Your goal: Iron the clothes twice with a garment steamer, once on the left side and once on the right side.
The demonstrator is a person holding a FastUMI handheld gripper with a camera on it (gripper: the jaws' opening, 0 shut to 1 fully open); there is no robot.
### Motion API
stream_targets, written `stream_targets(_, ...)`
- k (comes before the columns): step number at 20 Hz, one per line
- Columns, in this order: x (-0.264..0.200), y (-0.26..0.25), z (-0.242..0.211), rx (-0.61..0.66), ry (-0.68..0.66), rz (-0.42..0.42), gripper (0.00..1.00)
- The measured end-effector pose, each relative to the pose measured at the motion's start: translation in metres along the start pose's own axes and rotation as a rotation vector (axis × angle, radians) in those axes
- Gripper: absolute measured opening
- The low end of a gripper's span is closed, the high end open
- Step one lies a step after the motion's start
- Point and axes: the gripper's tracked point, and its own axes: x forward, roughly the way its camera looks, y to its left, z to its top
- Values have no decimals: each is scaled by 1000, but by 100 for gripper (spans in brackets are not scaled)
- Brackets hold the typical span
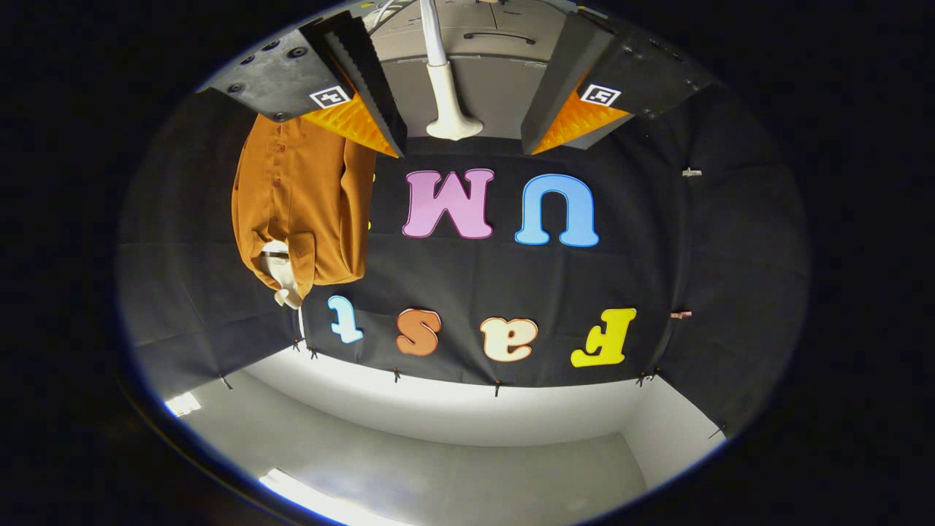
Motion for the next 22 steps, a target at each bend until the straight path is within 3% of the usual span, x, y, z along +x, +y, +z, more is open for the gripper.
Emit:
stream_targets(13,134,-23,-104,-2,239,36,97)
stream_targets(22,177,-27,-186,2,460,68,98)
